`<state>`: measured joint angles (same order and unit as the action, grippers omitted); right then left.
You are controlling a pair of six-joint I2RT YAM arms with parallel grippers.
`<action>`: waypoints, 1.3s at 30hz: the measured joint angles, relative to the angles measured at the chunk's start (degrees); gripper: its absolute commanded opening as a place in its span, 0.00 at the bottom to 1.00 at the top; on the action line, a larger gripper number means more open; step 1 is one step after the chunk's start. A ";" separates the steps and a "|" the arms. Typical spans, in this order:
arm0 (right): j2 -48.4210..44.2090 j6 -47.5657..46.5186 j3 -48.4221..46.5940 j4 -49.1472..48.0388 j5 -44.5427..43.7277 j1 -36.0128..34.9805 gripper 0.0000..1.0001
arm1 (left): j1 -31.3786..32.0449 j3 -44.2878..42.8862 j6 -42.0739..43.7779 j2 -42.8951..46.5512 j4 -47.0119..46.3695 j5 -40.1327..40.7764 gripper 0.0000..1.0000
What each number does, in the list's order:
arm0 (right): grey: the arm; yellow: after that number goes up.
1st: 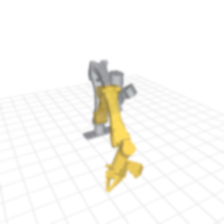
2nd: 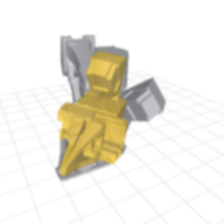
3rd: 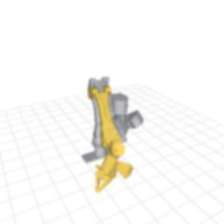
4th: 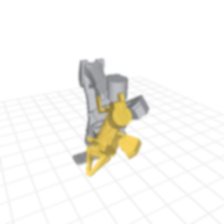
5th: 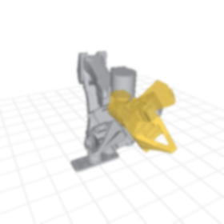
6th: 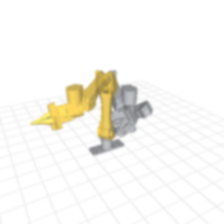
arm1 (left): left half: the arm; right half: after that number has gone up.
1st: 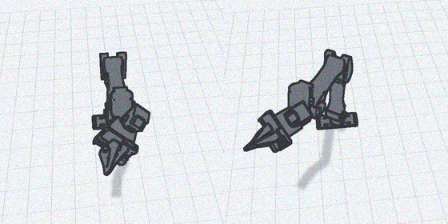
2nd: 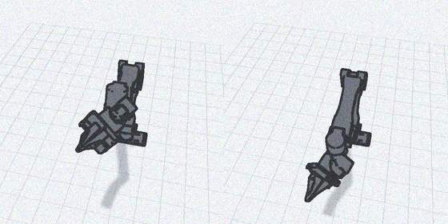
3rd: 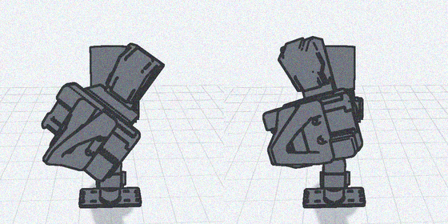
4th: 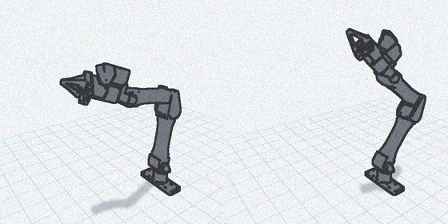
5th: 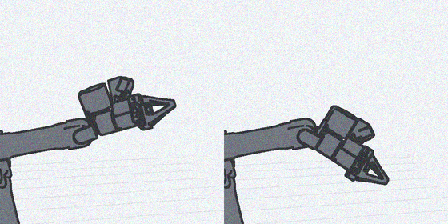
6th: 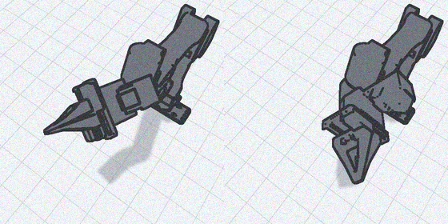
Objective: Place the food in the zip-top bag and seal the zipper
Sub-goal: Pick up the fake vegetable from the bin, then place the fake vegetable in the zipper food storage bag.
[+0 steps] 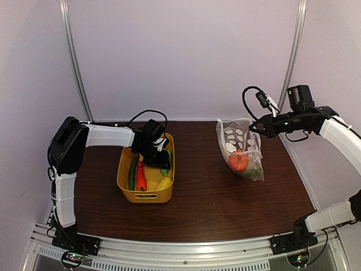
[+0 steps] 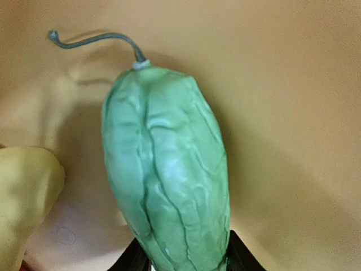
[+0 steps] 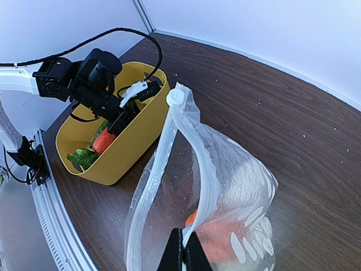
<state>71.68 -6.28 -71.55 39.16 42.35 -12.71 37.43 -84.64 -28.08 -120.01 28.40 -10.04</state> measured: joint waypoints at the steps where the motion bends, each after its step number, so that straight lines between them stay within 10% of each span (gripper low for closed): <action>1: -0.17 0.00 0.07 0.00 0.00 0.00 0.00 | 0.00 0.00 0.09 0.13 0.22 0.20 0.34; 22: -0.55 -0.02 0.37 0.00 -0.17 0.00 0.00 | 0.00 -3.41 5.44 15.96 7.80 10.25 0.01; 39: -0.55 0.00 0.63 -0.02 -0.31 0.00 0.00 | 10.73 -3.48 2.60 19.19 -20.79 -8.76 0.00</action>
<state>71.13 -6.28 -70.91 39.13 42.04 -12.71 48.16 -88.12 -25.47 -100.82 7.62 -18.81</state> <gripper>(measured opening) 0.004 0.406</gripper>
